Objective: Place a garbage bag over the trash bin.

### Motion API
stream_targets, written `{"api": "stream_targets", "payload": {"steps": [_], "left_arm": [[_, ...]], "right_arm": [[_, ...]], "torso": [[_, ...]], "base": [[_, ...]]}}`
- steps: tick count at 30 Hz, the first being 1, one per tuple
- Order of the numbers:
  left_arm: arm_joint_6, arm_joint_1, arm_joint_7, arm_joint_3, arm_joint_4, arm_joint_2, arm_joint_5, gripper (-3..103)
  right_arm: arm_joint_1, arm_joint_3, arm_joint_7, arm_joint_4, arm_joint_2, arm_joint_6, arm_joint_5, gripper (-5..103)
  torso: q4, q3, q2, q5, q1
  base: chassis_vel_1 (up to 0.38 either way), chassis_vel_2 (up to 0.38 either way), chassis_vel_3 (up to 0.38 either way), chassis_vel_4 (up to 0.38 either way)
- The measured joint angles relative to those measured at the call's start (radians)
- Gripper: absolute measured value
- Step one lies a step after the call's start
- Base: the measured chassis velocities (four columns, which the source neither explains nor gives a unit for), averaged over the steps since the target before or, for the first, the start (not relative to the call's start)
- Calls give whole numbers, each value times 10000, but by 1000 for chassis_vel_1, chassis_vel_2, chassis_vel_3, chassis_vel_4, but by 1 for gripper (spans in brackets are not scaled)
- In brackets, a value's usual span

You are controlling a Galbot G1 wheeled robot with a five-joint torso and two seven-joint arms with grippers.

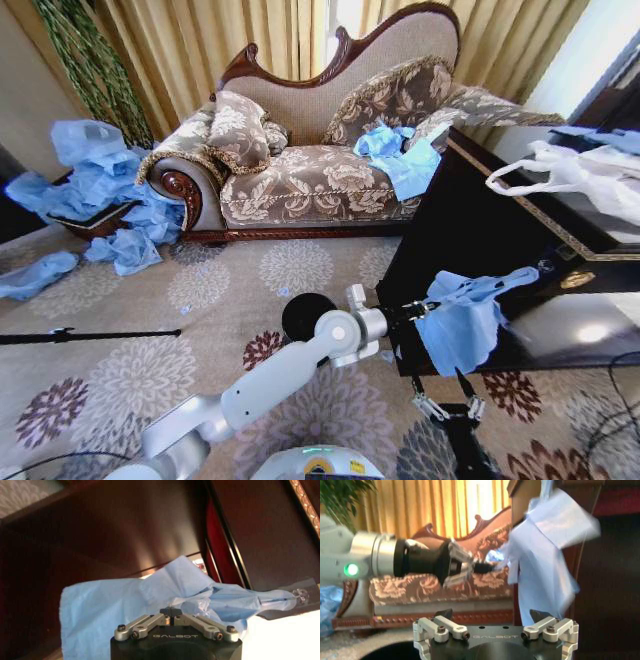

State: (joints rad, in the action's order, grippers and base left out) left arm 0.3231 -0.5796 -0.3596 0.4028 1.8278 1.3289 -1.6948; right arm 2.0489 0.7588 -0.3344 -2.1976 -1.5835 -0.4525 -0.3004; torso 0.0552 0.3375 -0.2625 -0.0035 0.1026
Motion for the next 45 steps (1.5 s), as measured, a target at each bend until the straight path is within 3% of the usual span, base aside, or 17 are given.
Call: {"api": "stream_targets", "payload": {"steps": [16,22,33,45], "left_arm": [[224,-1339,-243,-621,809,-795,237,0],[246,-2418,-249,-1443,1303,-1153,535,0],[305,-3998,-268,-3465,2682,-2320,395,0],[285,-5752,-228,-4964,3474,-2930,379,0]], "right_arm": [[427,557,-976,-1516,-17,-681,-640,100],[600,454,-1030,-2299,-43,-732,-709,100],[580,268,-191,-2554,-21,-534,-353,100],[395,-234,1031,-2490,-33,-176,338,100]], "torso": [[1,0,0,0,0],[1,0,0,-1,0],[1,0,-1,0,0],[0,0,-1,0,0]], "base": [[0,0,0,0],[0,0,0,0],[0,0,0,0],[0,0,0,0]]}}
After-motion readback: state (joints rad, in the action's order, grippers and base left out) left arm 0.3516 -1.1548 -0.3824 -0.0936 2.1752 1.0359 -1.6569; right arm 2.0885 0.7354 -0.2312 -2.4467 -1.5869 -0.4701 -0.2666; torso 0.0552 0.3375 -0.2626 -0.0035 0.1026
